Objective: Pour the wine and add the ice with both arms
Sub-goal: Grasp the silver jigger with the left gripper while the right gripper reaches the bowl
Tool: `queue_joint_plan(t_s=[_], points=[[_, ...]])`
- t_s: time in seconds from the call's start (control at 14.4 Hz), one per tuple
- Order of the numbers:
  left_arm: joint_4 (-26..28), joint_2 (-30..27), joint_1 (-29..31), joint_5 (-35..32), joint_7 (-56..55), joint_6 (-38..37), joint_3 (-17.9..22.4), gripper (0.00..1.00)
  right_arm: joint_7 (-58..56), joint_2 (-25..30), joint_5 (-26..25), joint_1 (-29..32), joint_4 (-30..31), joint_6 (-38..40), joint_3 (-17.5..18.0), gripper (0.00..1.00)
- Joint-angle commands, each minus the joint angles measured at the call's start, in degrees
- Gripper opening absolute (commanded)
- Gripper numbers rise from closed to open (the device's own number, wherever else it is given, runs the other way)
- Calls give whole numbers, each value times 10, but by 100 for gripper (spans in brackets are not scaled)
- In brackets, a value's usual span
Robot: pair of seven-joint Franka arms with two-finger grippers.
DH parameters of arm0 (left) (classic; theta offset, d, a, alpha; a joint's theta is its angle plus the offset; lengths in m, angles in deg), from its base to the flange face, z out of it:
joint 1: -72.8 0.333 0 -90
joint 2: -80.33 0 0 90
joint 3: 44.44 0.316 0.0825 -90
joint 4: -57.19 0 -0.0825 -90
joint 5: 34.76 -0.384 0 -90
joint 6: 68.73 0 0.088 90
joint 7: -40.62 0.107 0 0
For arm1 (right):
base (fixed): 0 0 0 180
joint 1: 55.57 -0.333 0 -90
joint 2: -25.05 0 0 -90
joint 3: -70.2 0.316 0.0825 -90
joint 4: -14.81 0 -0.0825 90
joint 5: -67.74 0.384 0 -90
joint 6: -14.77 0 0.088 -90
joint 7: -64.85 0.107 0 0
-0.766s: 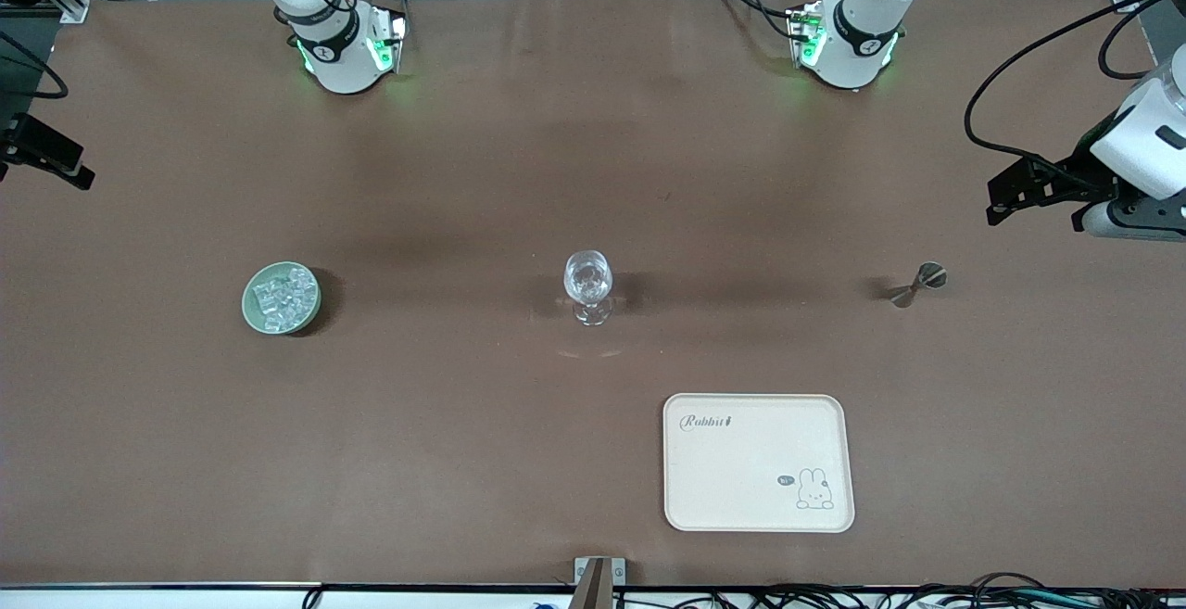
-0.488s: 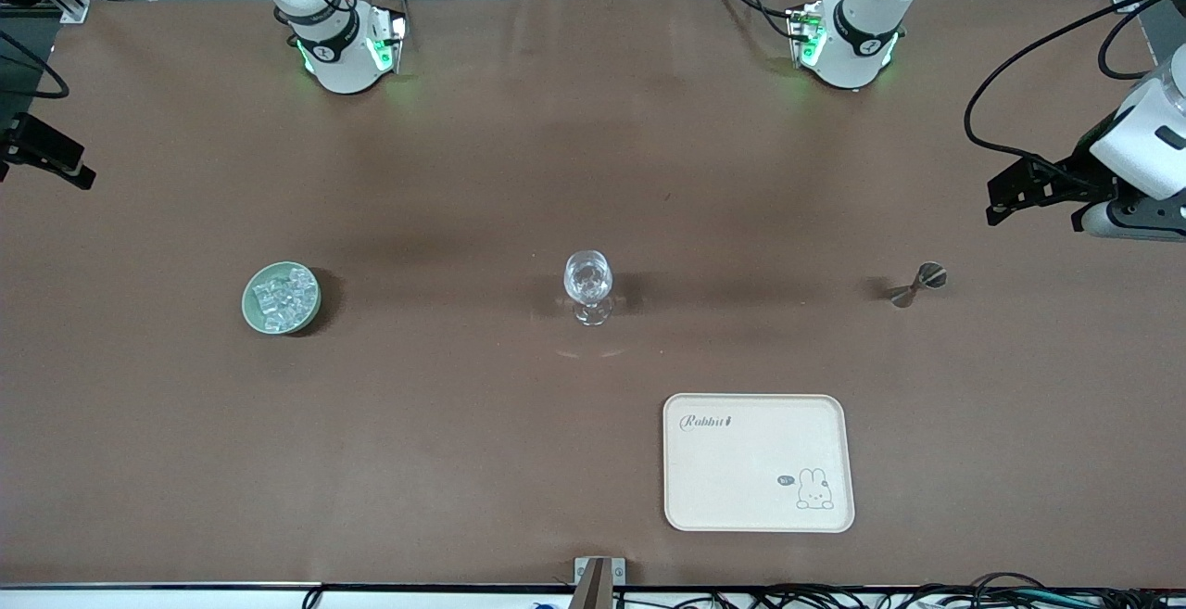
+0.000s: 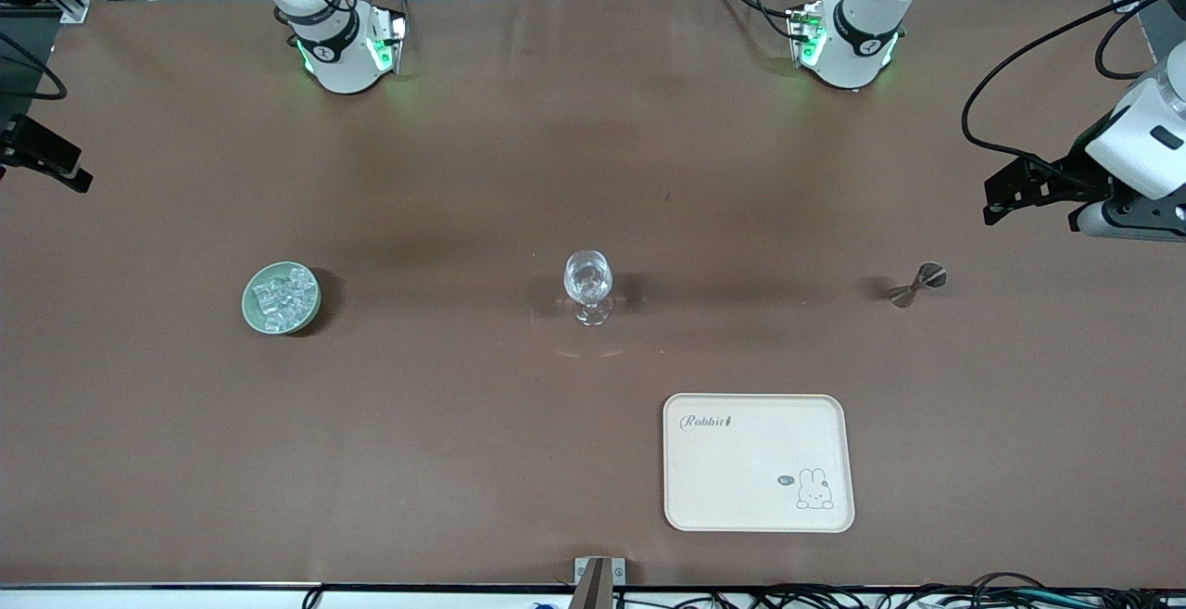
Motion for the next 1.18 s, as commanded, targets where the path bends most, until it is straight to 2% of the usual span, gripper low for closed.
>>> queue_joint_plan(t_s=[0.0,0.14,0.28,0.63,0.84,0.91,1.11], points=[[9,-10,-5,-10,-7,-12,4,100,-11,9,6,5,11,-3,1,100],[13,-3,-5,-10,-22,-13,12,100,-21,6,7,1,18,1,1,100],[16,2,-3,-10,-68,-24,19,100,-19,5,7,1,38,-26,2,100],[18,39,-5,5,-100,-64,93,100,10,4,8,4,181,-167,1,100],[15,79,-7,61,-139,-61,144,100,32,0,8,2,259,-260,1,100],[14,88,-6,65,-148,-60,160,100,40,-11,8,2,266,-273,1,100],[17,128,-4,147,-171,-57,219,100,45,-62,8,4,284,-331,1,100]])
